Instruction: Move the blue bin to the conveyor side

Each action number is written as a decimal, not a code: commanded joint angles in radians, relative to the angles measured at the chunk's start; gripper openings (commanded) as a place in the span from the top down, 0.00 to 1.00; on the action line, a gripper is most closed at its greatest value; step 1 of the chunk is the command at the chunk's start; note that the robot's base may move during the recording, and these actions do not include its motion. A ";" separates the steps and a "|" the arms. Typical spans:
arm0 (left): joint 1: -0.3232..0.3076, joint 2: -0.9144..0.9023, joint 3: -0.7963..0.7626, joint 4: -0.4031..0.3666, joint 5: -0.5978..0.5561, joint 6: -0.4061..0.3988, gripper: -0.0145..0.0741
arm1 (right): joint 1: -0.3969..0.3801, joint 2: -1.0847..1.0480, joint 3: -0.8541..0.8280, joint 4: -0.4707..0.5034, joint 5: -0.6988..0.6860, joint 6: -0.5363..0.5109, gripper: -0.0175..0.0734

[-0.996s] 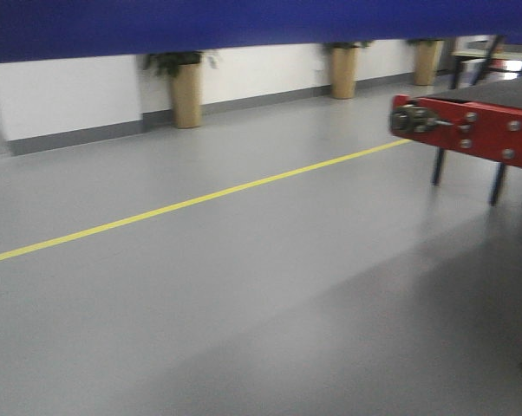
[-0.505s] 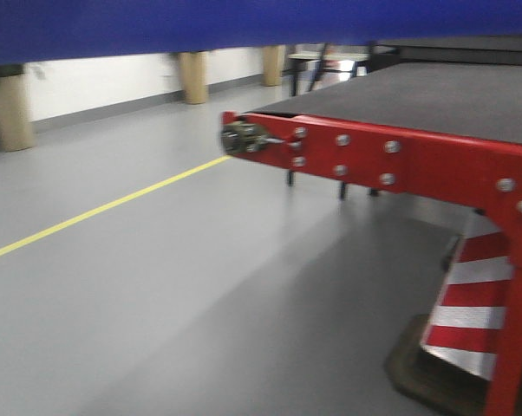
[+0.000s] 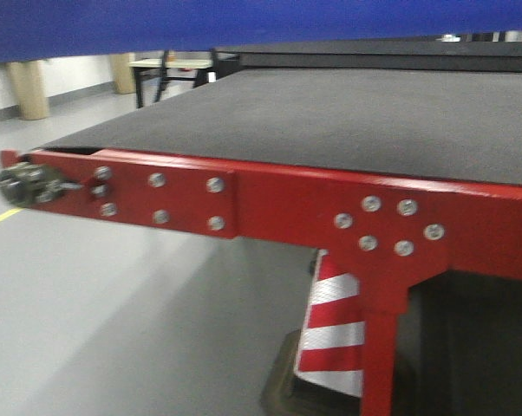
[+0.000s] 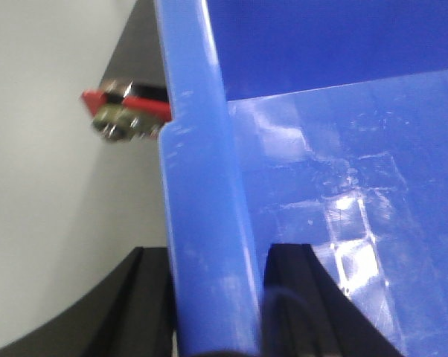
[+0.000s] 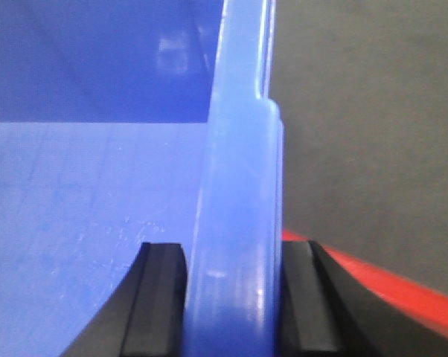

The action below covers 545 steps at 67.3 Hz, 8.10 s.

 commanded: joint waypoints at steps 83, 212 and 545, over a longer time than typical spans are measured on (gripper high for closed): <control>0.001 -0.018 -0.017 0.161 -0.066 0.016 0.85 | -0.007 -0.019 -0.015 -0.062 -0.111 -0.018 0.89; 0.001 0.144 -0.017 0.134 -0.162 0.016 0.85 | -0.009 0.105 -0.015 -0.049 -0.136 -0.018 0.88; 0.291 -1.163 1.644 -0.142 -1.305 0.106 0.84 | -0.047 -1.038 1.121 -0.137 -0.716 -0.029 0.90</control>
